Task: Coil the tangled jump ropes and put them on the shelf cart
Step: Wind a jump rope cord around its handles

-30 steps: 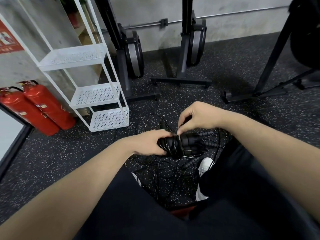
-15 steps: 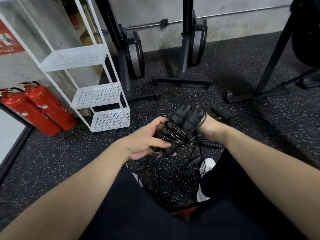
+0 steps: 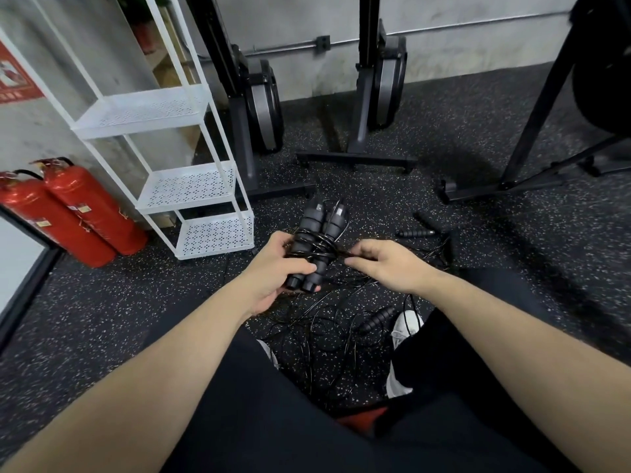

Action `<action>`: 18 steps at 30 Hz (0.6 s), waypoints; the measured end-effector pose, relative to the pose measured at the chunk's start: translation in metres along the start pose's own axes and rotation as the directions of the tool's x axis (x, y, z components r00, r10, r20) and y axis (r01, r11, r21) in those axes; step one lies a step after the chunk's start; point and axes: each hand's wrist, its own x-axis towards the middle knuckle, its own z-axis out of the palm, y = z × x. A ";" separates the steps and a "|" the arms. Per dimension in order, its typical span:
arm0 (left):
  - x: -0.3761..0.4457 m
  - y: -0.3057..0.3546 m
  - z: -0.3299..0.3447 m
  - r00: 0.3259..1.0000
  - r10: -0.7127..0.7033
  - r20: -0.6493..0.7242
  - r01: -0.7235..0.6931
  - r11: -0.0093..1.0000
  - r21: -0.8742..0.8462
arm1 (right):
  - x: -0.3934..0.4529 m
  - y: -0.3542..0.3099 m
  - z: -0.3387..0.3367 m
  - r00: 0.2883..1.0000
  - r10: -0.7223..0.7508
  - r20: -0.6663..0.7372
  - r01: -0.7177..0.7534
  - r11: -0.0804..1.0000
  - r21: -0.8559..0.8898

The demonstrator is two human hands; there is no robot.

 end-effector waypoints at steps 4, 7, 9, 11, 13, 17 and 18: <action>0.003 -0.004 0.004 0.999 -0.003 -0.047 0.004 1.000 0.011 | 0.002 -0.001 0.001 1.000 -0.005 -0.006 0.004 0.996 -0.087; 0.008 -0.007 0.004 0.999 -0.001 -0.050 0.005 0.998 0.062 | 0.003 -0.001 -0.003 0.998 0.056 0.001 -0.055 0.993 -0.104; 0.010 -0.009 0.003 0.999 0.012 -0.036 -0.008 0.991 0.136 | 0.001 0.000 -0.005 0.994 0.102 0.027 -0.099 0.990 -0.101; 0.012 -0.011 0.001 0.997 0.010 -0.079 0.002 0.990 0.141 | -0.001 0.001 -0.006 0.992 0.113 0.055 -0.108 0.990 -0.096; 0.016 -0.015 -0.002 0.988 0.015 -0.152 0.009 0.987 0.158 | -0.002 0.002 -0.006 0.992 0.101 0.072 -0.096 0.993 -0.072; 0.019 -0.021 -0.003 0.973 0.080 -0.216 -0.004 0.944 0.331 | -0.002 0.002 -0.002 0.989 0.063 0.131 -0.052 0.995 -0.086; 0.020 -0.022 -0.002 0.973 0.088 -0.215 -0.005 0.933 0.359 | -0.002 0.002 -0.001 0.989 0.060 0.134 -0.047 0.994 -0.099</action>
